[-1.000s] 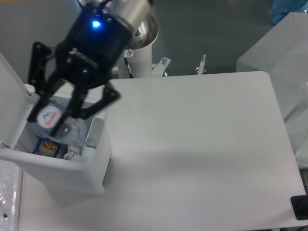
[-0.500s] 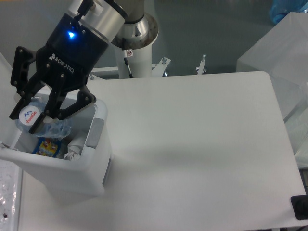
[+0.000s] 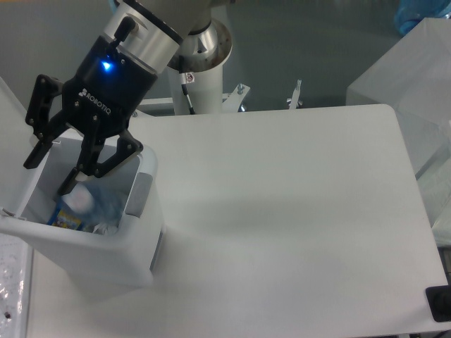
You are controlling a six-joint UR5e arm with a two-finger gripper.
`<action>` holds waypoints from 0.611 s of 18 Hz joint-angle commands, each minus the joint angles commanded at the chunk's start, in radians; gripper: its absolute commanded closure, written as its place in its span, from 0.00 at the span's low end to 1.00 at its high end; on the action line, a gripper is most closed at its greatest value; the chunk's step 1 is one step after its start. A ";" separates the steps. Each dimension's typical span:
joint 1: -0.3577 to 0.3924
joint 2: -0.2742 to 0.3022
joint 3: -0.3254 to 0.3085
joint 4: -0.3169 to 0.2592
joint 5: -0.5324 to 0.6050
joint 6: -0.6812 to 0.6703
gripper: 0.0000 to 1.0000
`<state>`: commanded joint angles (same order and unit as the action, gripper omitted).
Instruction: Place the trash in the trash can
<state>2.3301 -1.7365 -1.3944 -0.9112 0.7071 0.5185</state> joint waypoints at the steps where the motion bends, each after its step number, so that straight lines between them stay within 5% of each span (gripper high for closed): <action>1: 0.014 0.000 0.005 0.000 0.000 -0.002 0.00; 11: 0.293 -0.032 0.000 0.000 0.008 0.020 0.00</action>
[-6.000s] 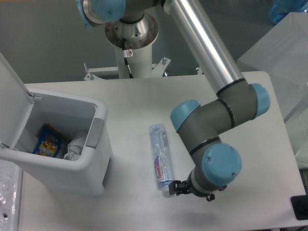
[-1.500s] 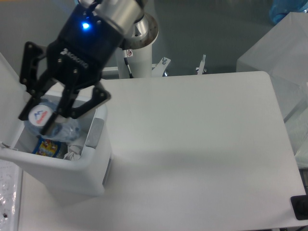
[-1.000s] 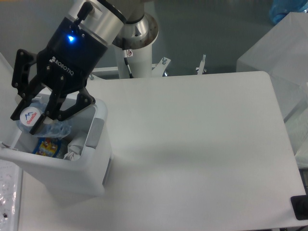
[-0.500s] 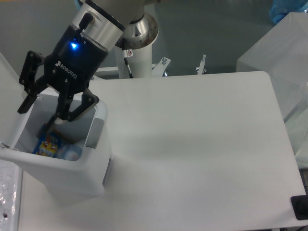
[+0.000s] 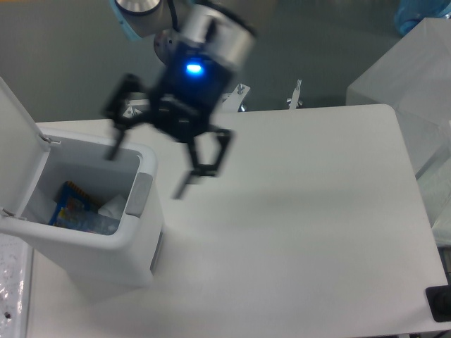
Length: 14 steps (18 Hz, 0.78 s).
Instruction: Place the trash in the trash can
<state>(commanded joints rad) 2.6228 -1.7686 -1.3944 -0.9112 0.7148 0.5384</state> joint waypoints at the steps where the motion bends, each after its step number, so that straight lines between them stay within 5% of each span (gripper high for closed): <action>1: 0.029 -0.015 -0.002 0.000 0.000 0.002 0.00; 6: 0.117 -0.104 -0.017 0.005 0.064 0.072 0.00; 9: 0.123 -0.134 -0.041 0.003 0.204 0.173 0.00; 10: 0.123 -0.135 -0.057 0.003 0.344 0.222 0.00; 14: 0.112 -0.166 -0.072 -0.002 0.504 0.340 0.00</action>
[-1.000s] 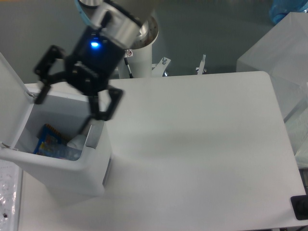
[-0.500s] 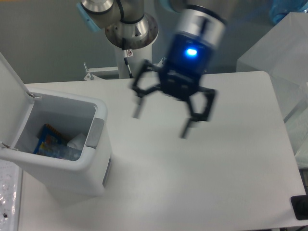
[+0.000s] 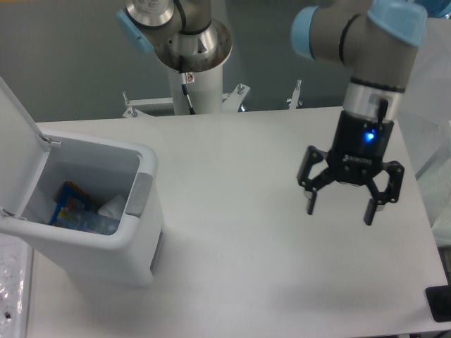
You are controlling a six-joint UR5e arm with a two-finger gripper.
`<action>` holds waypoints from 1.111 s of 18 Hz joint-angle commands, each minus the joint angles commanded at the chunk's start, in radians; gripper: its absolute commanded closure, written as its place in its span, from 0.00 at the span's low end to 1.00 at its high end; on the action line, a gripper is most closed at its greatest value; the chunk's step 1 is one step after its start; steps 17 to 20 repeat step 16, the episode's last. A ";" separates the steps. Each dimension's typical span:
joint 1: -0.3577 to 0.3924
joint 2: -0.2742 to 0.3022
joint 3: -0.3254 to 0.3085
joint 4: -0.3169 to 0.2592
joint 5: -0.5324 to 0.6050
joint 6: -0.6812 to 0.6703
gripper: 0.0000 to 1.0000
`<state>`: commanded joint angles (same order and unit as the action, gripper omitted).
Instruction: Place the trash in the trash can
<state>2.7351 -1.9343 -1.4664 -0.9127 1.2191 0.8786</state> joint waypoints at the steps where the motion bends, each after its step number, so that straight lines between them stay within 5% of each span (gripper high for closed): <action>1: -0.005 -0.006 -0.005 -0.005 0.043 0.057 0.00; 6: -0.017 0.006 -0.112 -0.008 0.178 0.273 0.00; 12: -0.090 -0.029 -0.063 -0.089 0.416 0.339 0.00; 20: -0.097 -0.032 -0.066 -0.084 0.422 0.335 0.00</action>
